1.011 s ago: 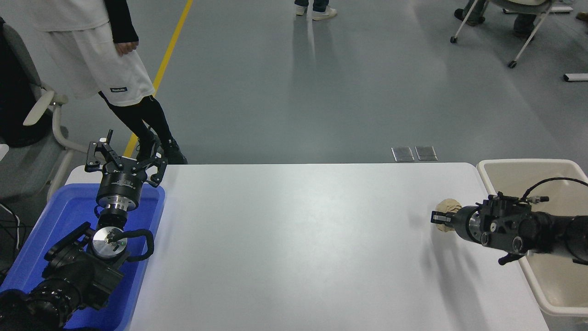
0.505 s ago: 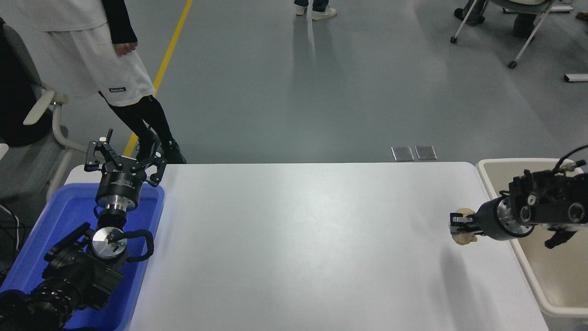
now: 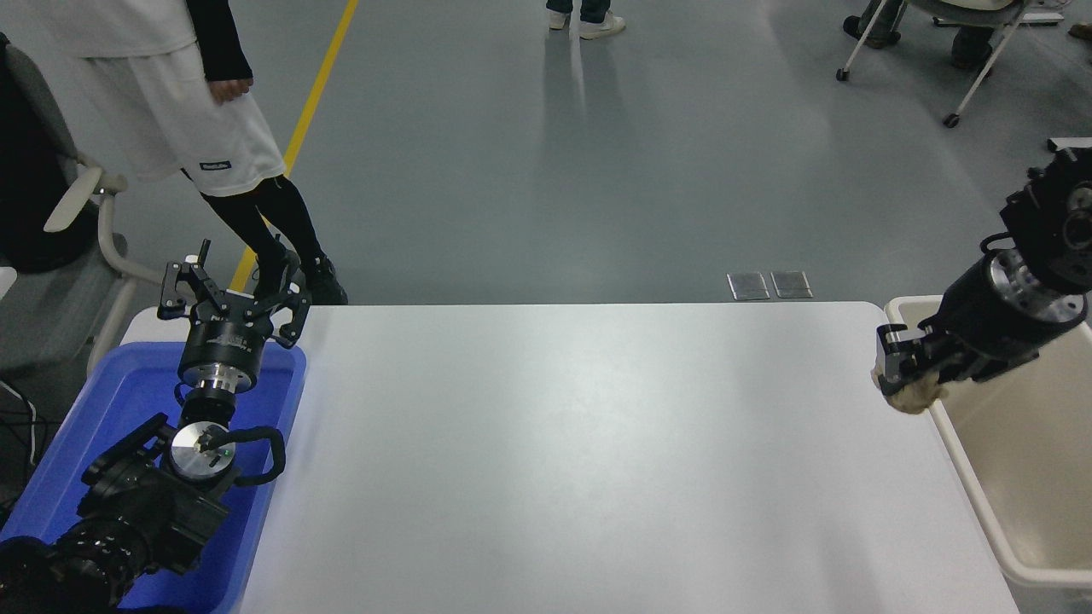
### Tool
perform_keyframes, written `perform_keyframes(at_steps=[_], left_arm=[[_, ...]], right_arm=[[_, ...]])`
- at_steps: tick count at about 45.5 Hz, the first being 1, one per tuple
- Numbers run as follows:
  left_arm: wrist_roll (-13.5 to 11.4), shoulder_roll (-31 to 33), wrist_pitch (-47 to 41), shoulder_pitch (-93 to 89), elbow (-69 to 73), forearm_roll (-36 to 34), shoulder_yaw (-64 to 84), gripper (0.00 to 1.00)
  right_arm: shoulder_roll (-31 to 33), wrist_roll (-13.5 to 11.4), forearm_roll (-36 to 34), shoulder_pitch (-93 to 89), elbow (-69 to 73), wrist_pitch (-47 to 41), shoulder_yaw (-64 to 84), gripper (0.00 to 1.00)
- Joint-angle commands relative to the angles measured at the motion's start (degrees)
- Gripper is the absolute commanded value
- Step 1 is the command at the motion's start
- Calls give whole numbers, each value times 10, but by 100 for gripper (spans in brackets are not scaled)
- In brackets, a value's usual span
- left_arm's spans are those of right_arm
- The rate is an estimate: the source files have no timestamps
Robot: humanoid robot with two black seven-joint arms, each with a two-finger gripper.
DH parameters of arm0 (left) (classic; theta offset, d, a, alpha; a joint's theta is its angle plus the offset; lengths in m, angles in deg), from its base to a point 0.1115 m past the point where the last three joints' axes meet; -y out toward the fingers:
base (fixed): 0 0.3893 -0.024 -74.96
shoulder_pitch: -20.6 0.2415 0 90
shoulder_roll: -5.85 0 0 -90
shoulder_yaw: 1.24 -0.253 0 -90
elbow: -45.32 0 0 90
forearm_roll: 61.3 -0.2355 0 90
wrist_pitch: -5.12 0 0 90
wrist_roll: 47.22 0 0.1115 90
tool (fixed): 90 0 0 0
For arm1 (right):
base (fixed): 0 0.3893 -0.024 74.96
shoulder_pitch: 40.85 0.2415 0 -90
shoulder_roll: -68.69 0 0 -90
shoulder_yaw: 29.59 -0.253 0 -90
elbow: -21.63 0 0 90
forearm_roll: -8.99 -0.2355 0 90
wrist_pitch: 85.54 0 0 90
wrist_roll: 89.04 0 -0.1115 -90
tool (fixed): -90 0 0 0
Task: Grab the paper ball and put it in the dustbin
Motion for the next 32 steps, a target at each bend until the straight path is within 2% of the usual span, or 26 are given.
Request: perform_keyframes(at_steps=[1,15,32], left_arm=[[0,0,0,0,0,0,0,99],[0,0,0,0,0,0,0,99],[0,0,0,0,0,0,0,99]], right_arm=[[-9,-1,0,118,16,-40,26,0],[-7,-2,3,181,15,-40,31,0],[17,-2,-1,175,-42,-40,117,0]])
